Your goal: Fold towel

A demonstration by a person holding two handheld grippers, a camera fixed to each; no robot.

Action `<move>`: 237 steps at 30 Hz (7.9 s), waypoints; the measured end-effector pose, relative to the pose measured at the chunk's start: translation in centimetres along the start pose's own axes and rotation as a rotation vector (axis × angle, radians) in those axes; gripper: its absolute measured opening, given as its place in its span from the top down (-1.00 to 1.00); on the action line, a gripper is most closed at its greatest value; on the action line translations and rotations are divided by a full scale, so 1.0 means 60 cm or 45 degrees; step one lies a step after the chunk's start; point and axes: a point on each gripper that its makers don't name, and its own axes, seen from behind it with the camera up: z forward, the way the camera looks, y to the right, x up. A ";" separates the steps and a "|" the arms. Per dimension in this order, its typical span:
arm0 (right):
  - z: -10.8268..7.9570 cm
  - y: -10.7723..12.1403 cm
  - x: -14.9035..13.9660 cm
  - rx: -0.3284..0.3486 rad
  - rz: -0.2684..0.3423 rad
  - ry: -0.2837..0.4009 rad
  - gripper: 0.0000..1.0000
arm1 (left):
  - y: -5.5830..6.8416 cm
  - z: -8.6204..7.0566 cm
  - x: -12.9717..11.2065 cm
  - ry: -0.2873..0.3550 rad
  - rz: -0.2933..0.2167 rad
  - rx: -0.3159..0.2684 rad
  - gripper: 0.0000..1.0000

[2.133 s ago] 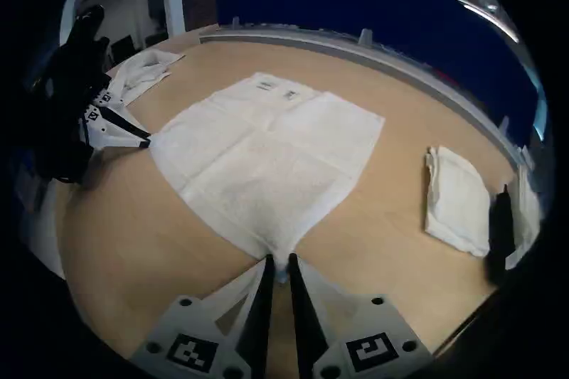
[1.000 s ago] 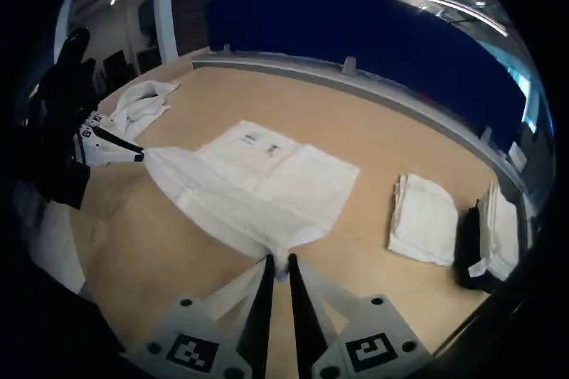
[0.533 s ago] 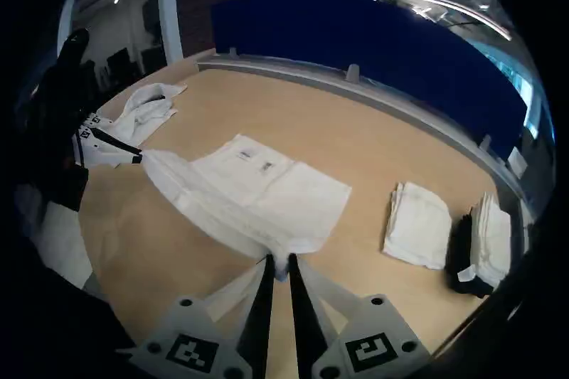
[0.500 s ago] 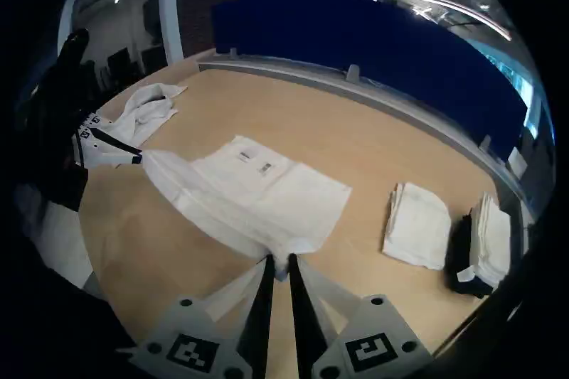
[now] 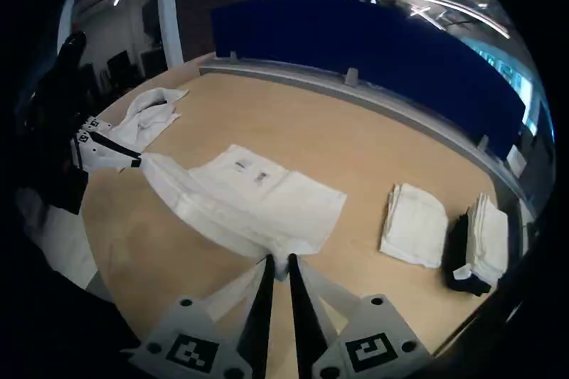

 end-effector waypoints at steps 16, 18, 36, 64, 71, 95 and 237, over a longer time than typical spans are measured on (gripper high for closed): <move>0.012 0.003 0.004 0.016 -0.004 -0.025 0.70 | -0.022 0.024 0.011 -0.014 -0.023 0.015 0.82; 0.017 0.005 0.007 0.016 -0.003 -0.027 0.70 | -0.028 0.030 0.016 -0.012 -0.018 0.020 0.82; 0.112 0.049 0.007 0.029 0.135 -0.115 0.70 | -0.091 0.156 0.043 -0.041 0.009 0.038 0.82; 0.210 0.096 -0.025 -0.027 0.118 -0.218 0.62 | -0.120 0.251 0.021 -0.136 0.060 0.074 0.74; 0.218 0.105 -0.025 -0.053 0.117 -0.211 0.21 | -0.129 0.255 0.031 -0.122 0.080 0.098 0.49; 0.226 0.175 0.011 -0.265 0.085 -0.091 -1.00 | -0.137 0.239 0.043 -0.086 0.072 0.148 -0.79; 0.159 -0.026 0.123 0.147 -0.243 -0.056 0.92 | -0.203 -0.081 -0.128 0.044 -0.331 0.486 -0.88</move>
